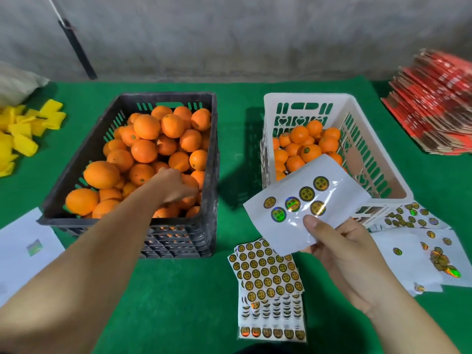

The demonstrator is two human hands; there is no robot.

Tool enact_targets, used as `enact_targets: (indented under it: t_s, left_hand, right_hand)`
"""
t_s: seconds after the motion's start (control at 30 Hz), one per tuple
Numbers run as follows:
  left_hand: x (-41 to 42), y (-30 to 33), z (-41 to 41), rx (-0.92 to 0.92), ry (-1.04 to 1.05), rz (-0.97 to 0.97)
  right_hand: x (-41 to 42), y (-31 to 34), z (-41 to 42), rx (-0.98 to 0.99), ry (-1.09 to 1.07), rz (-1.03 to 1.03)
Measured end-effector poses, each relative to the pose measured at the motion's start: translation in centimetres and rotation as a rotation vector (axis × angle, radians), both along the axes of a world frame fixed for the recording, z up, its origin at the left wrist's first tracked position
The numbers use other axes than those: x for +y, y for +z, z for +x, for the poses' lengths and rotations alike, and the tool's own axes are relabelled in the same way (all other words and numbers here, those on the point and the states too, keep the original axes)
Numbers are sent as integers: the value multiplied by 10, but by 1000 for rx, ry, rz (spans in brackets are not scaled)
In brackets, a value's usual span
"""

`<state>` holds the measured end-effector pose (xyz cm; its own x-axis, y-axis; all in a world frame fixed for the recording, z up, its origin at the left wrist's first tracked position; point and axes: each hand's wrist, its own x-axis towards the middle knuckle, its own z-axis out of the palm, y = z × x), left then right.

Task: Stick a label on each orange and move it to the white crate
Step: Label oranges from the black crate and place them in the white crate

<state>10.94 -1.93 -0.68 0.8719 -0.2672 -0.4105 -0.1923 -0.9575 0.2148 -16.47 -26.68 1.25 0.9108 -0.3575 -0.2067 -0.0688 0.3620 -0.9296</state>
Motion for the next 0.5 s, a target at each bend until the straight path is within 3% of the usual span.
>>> enact_targets:
  t_s: [0.13, 0.2, 0.27, 0.37, 0.5]
  left_hand:
    - [11, 33, -67, -124, 226, -726]
    - [12, 42, -113, 16, 287, -1008]
    - [9, 42, -147, 293, 281, -1249]
    - [0, 33, -177, 788, 286, -1514]
    - [-11, 29, -195, 801, 308, -1660]
  right_hand:
    - [-3, -4, -4, -13, -6, 17]
    - [-1, -4, -4, -22, 12, 28]
    - [3, -4, -4, -45, 35, 27]
    - [5, 1, -4, -65, 93, -5]
    - [7, 2, -5, 52, -7, -275]
